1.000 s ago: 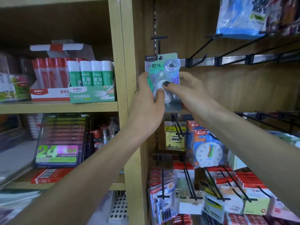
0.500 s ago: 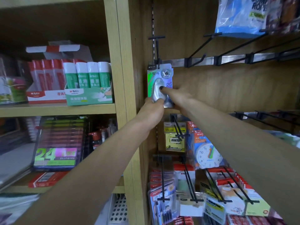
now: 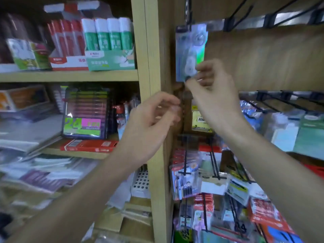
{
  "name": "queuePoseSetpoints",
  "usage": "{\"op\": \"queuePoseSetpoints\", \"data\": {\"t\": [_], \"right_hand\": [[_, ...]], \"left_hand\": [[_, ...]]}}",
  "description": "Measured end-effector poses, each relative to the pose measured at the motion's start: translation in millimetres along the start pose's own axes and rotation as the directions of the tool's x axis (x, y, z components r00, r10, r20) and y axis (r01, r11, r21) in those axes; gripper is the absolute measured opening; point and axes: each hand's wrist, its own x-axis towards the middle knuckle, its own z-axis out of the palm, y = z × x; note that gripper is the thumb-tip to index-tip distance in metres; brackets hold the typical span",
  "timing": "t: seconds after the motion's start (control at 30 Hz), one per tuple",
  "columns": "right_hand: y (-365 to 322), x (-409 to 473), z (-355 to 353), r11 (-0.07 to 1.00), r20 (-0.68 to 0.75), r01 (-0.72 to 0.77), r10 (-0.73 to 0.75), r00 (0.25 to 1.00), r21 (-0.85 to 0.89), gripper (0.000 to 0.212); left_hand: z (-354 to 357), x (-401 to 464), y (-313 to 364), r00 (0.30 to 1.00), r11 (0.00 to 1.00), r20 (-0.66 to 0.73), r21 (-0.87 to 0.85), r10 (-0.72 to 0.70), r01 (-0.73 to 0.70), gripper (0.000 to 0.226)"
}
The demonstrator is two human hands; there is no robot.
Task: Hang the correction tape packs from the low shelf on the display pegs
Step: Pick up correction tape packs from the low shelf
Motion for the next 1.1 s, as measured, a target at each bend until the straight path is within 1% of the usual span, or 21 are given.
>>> {"op": "queuePoseSetpoints", "data": {"t": [0.07,0.1,0.17,0.23,0.27,0.33,0.37,0.47,0.57,0.63,0.7,0.77,0.8,0.83,0.87,0.93,1.0,1.1], "right_hand": [[1.9,-38.0,9.5,0.992,0.003,0.016,-0.016,1.000,0.124,0.018],[5.4,-58.4,15.0,0.985,0.033,-0.002,-0.003,0.999,0.172,0.017],[17.5,-101.3,28.8,0.969,0.158,-0.089,0.052,0.986,0.231,0.016],[36.7,-148.5,46.6,0.952,0.298,-0.215,0.145,0.943,0.216,0.016],[47.3,-171.8,56.5,0.940,0.353,-0.282,0.202,0.914,0.192,0.016],[69.8,-221.9,82.5,0.905,0.438,-0.414,0.332,0.835,0.103,0.012],[80.3,-246.8,95.8,0.883,0.479,-0.468,0.394,0.785,0.041,0.011],[108.6,-321.6,134.3,0.782,0.579,-0.611,0.558,0.595,-0.125,0.009],[136.4,-392.6,176.7,0.688,0.599,-0.663,0.674,0.433,-0.295,0.007],[152.0,-439.1,209.9,0.574,0.579,-0.716,0.762,0.290,-0.396,0.006],[163.4,-484.9,244.0,0.427,0.517,-0.769,0.843,0.149,-0.476,0.010],[174.9,-530.8,278.5,0.313,0.464,-0.780,0.885,0.033,-0.541,0.016],[182.7,-553.9,294.9,0.260,0.443,-0.787,0.896,-0.019,-0.560,0.016],[191.7,-575.5,311.0,0.219,0.425,-0.789,0.903,-0.059,-0.574,0.016],[206.5,-601.8,324.8,0.179,0.411,-0.795,0.907,-0.095,-0.580,0.018],[231.1,-648.7,346.9,0.086,0.363,-0.784,0.913,-0.185,-0.615,0.018],[247.9,-684.9,363.8,-0.030,0.294,-0.782,0.917,-0.270,-0.623,0.049],[267.2,-721.5,385.1,-0.156,0.197,-0.778,0.920,-0.339,-0.609,0.067]], "left_hand": [[-9.7,-31.1,-14.8,1.000,0.997,-0.017,0.078,0.009,-0.008,0.016],[-14.5,-46.8,-25.5,1.000,0.994,-0.025,0.105,-0.019,0.021,0.014],[-23.5,-79.6,-54.2,0.992,0.982,-0.045,0.141,-0.120,0.125,0.013],[-33.0,-116.1,-87.9,0.971,0.951,-0.058,0.194,-0.232,0.239,0.015],[-37.3,-134.1,-104.1,0.955,0.932,-0.065,0.208,-0.289,0.296,0.021],[-49.3,-175.5,-143.9,0.910,0.881,-0.075,0.232,-0.407,0.413,0.032],[-56.1,-197.5,-163.4,0.881,0.844,-0.076,0.257,-0.467,0.470,0.034],[-80.5,-264.9,-219.8,0.754,0.707,-0.066,0.300,-0.654,0.640,0.019],[-113.1,-324.9,-271.6,0.624,0.575,-0.101,0.301,-0.775,0.761,0.011],[-134.8,-362.9,-305.2,0.533,0.481,-0.116,0.302,-0.838,0.823,0.009],[-157.0,-402.3,-341.2,0.439,0.373,-0.152,0.328,-0.886,0.868,0.011],[-178.7,-442.3,-380.5,0.364,0.295,-0.148,0.352,-0.920,0.889,0.012],[-187.4,-460.6,-398.9,0.306,0.245,-0.126,0.352,-0.944,0.903,0.010],[-194.9,-477.8,-416.9,0.234,0.185,-0.102,0.349,-0.967,0.919,0.014],[-201.5,-495.3,-435.8,0.163,0.119,-0.099,0.352,-0.982,0.929,0.023],[-210.5,-526.6,-470.8,0.071,0.021,-0.126,0.360,-0.989,0.933,0.037],[-215.3,-555.4,-505.2,-0.011,-0.063,-0.140,0.369,-0.990,0.927,0.043],[-218.9,-589.3,-557.9,-0.104,-0.152,-0.153,0.346,-0.983,0.926,0.045]]}}
